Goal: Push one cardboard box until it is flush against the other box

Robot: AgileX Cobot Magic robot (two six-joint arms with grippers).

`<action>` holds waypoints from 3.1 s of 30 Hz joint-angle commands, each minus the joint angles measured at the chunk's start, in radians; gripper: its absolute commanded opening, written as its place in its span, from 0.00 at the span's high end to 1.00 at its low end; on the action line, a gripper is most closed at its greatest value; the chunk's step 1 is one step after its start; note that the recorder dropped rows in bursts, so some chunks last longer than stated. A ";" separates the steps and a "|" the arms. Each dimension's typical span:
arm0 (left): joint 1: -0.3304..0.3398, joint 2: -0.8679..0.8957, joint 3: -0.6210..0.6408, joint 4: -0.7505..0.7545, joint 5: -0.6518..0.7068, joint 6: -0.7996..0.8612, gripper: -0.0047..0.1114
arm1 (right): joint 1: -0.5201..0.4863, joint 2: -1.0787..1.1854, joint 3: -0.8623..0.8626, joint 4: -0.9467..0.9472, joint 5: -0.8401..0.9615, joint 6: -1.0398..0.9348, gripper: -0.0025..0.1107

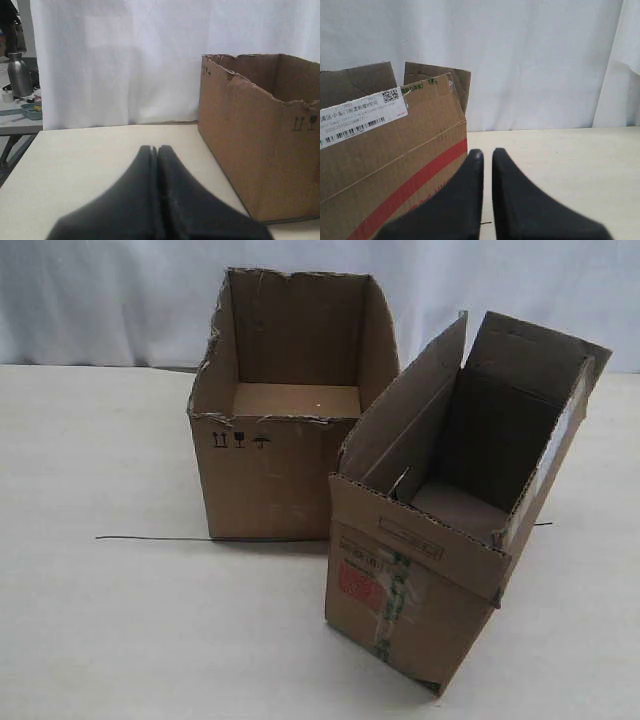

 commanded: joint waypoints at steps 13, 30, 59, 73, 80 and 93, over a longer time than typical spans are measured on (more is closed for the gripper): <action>-0.008 -0.004 0.003 -0.003 -0.589 -0.162 0.96 | 0.001 -0.003 0.004 0.003 0.003 0.001 0.93; -0.008 0.364 -0.024 0.019 -0.555 -0.191 0.96 | 0.001 -0.003 0.004 0.003 0.003 0.001 0.93; -0.006 -0.112 -0.022 0.125 0.045 -0.302 0.96 | 0.001 -0.003 0.004 0.003 0.003 0.001 0.93; -0.008 -0.112 -0.022 0.127 0.083 -0.341 0.96 | 0.001 -0.003 0.004 0.003 0.003 0.001 0.93; -0.008 -0.112 -0.022 0.127 0.083 -0.341 0.96 | 0.001 -0.003 0.004 0.003 0.003 0.001 0.93; -0.008 -0.112 -0.022 0.131 0.082 -0.339 0.96 | 0.001 -0.003 0.004 0.008 -0.049 -0.005 0.93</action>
